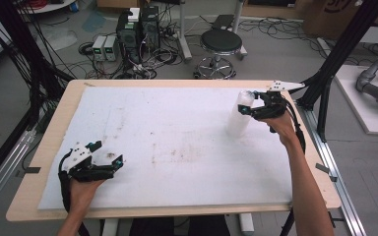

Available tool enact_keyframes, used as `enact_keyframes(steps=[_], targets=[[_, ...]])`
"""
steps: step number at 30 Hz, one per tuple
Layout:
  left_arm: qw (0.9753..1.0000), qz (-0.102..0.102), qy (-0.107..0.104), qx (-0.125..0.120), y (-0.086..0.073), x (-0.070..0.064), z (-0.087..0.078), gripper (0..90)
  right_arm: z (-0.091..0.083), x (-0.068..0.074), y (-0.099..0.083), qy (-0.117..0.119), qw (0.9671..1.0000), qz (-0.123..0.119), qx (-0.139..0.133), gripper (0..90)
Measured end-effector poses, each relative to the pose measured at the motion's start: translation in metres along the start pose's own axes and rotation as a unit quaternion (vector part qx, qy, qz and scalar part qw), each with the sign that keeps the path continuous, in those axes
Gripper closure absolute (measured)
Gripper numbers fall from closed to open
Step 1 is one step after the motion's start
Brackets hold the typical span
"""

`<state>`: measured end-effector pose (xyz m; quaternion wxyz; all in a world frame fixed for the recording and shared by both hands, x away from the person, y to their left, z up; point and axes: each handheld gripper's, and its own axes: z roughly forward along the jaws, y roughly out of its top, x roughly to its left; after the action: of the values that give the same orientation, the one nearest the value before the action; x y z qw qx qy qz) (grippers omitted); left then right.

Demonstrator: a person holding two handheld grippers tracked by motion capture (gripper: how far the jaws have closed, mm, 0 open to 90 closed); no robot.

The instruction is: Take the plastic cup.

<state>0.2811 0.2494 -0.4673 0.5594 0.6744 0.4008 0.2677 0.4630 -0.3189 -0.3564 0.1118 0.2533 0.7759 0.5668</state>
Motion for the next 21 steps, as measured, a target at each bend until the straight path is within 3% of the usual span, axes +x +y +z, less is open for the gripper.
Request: enact_keyframes(steps=[19, 21], targets=[[1.0000, 0.002, -0.003, 0.000, 0.0001, 0.0003, -0.0001, 1.8, 0.0031, -0.0008, -0.0027, -0.008, 0.9999, 0.003, 0.007, 20.4], [1.0000, 0.002, -0.003, 0.001, 0.0001, 0.0002, 0.0000, 1.8, 0.0023, 0.0006, -0.0045, -0.011, 0.9999, -0.009, -0.004, 25.4]])
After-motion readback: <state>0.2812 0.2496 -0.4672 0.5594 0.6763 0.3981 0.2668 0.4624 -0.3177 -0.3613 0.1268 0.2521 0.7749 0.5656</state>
